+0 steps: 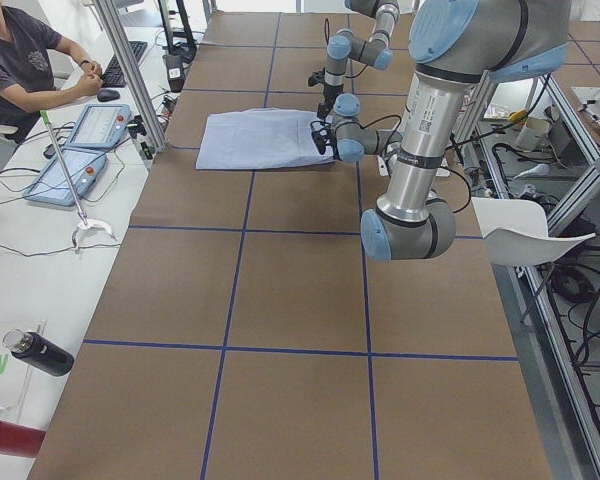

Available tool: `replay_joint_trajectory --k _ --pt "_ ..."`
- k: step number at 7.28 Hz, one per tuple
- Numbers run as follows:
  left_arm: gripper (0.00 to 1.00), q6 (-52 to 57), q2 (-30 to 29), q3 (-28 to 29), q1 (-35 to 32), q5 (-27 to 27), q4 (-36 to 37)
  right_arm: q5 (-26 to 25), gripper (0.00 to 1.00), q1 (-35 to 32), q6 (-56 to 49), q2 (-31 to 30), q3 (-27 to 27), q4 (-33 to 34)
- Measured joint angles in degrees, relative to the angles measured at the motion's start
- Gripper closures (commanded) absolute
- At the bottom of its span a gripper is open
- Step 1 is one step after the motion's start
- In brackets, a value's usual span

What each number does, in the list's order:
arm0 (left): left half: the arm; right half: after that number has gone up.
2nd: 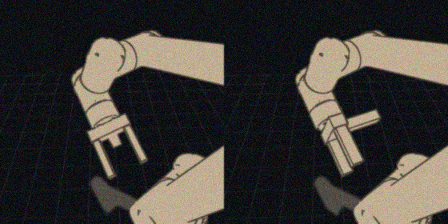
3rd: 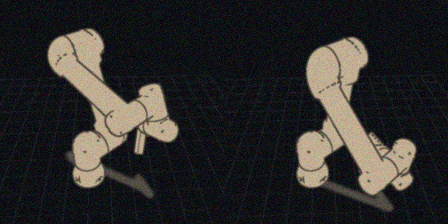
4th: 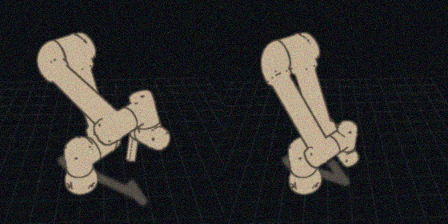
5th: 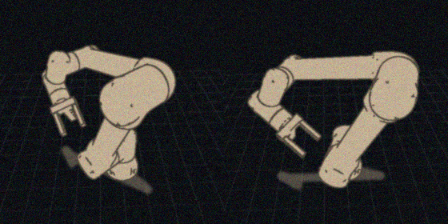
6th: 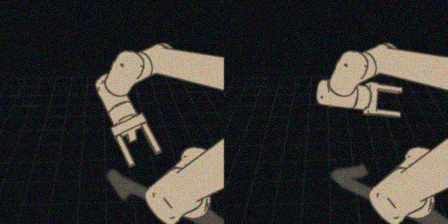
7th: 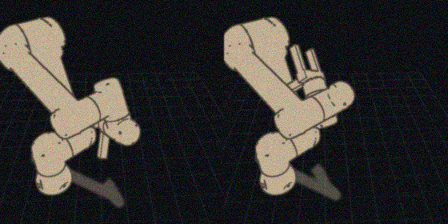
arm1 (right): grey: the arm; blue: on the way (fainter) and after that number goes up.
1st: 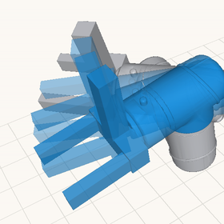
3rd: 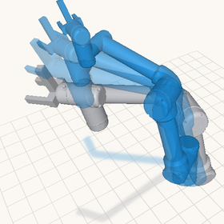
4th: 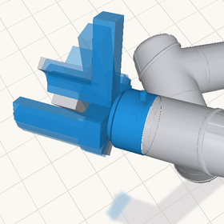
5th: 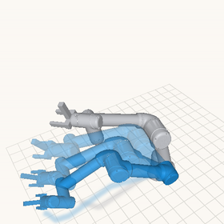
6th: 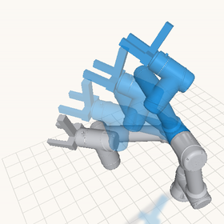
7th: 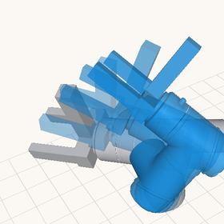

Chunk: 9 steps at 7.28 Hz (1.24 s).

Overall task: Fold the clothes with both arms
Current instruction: 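Move the right gripper to the shirt's other near corner and grasp it, then lift the near edge of the shirt with both grippers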

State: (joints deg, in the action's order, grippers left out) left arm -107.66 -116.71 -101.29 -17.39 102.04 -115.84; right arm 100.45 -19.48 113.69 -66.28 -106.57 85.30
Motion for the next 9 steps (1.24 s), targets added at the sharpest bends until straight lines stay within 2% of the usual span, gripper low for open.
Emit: replay_joint_trajectory --k 9 --pt "1.00 -0.03 0.08 0.50 0.16 -0.49 -0.09 0.60 0.00 1.78 0.47 -0.57 0.84 0.63"
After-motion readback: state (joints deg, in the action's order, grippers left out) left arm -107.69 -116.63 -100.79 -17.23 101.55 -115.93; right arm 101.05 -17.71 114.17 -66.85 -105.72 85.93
